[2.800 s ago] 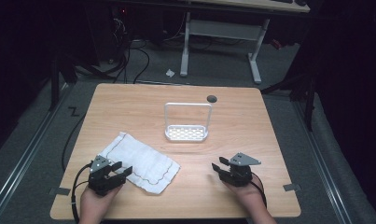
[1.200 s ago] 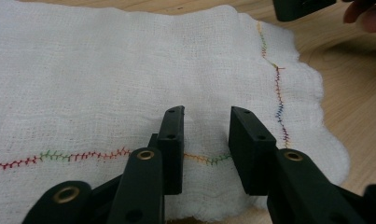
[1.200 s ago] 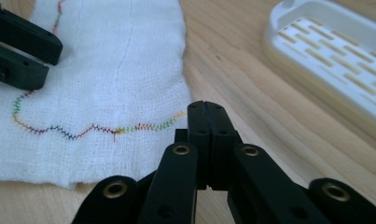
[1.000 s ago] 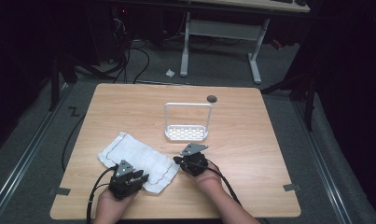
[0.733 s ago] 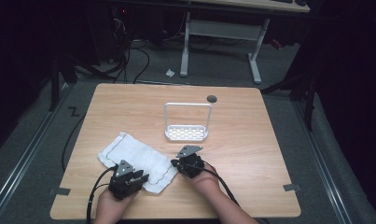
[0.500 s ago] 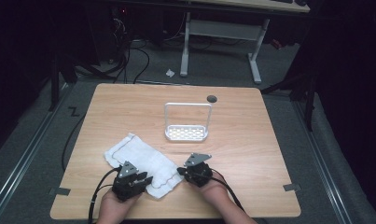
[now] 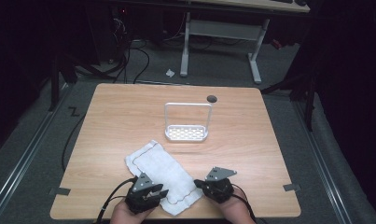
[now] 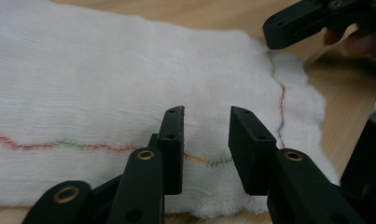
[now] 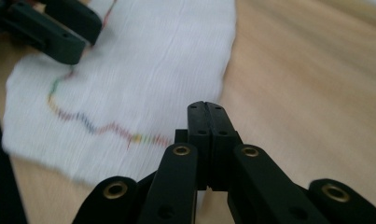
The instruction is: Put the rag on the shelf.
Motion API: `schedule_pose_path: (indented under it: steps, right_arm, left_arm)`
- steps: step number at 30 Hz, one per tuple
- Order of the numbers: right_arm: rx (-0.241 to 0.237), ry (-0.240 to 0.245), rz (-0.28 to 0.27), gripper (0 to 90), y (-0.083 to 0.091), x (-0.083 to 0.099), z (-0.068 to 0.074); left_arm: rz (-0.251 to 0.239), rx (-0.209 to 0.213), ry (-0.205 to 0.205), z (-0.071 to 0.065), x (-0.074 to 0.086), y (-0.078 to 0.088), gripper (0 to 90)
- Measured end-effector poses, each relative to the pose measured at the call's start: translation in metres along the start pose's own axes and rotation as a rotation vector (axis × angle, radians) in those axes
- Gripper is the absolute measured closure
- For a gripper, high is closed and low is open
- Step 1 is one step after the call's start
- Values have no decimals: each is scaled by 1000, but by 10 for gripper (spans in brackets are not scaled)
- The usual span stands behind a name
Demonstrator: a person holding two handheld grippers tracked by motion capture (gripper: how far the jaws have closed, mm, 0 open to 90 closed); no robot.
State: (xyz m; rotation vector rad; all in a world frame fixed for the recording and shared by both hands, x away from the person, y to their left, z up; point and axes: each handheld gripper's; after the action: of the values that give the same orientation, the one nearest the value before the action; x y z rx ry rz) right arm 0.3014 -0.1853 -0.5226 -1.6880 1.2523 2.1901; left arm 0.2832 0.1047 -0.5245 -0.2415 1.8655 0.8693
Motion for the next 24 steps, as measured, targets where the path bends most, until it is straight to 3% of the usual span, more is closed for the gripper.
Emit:
schedule_pose_path:
  steps: [2,3,4,5,7,8,11,15,16,17,18,19,21,22,23,24]
  right_arm:
    - [2,18,-21,900,-10,-17,-3]
    - [5,41,-21,900,-28,-33,-6]
    - [5,41,-21,900,-28,-33,-6]
    - [-3,42,-11,900,-40,-40,-9]
    - [-1,58,30,900,-64,-53,-10]
    - [-9,69,65,900,-86,-60,-13]
    - [-11,80,104,900,-101,-59,-14]
    - [-8,68,92,900,-91,-51,-14]
    - [-7,69,91,900,-87,-48,-14]
    - [-1,70,85,900,-71,-37,-11]
    - [-1,70,85,900,-71,-37,-11]
    - [1,57,76,900,-56,-26,-9]
    - [0,52,68,900,-48,-20,-8]
    - [2,34,55,900,-31,-7,-5]
    - [0,31,48,900,-25,-2,-5]
    - [0,31,48,900,-25,-2,-5]
  left_arm:
    - [-14,-47,15,9,0,7,715]
    - [-8,-67,27,15,2,9,750]
    - [2,-75,56,21,4,9,750]
    - [14,-81,76,26,6,8,759]
    - [33,-105,77,32,9,4,773]
    - [30,-108,82,35,7,3,783]
    - [37,-106,70,36,6,-1,777]
    - [33,-96,56,35,5,-5,777]
    - [11,-85,115,28,5,-9,777]
    - [39,-78,33,30,3,-12,776]
    - [39,-78,33,30,3,-12,774]
    - [41,-55,17,26,1,-17,769]
    - [44,-43,10,23,0,-20,767]
    - [40,-11,52,17,-1,-26,761]
    - [51,3,10,15,-3,-30,760]
    - [51,3,10,15,-3,-30,759]
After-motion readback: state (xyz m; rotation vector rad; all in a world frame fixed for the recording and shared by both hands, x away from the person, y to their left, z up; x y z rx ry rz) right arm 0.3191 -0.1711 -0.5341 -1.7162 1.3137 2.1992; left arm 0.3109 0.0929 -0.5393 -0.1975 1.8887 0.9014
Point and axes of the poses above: each handheld gripper's, and its own axes: y roughly backward along the jaws, x roughly out of its underside, z roughly to its left, and after that the axes turned 8 degrees about -z, right-handed
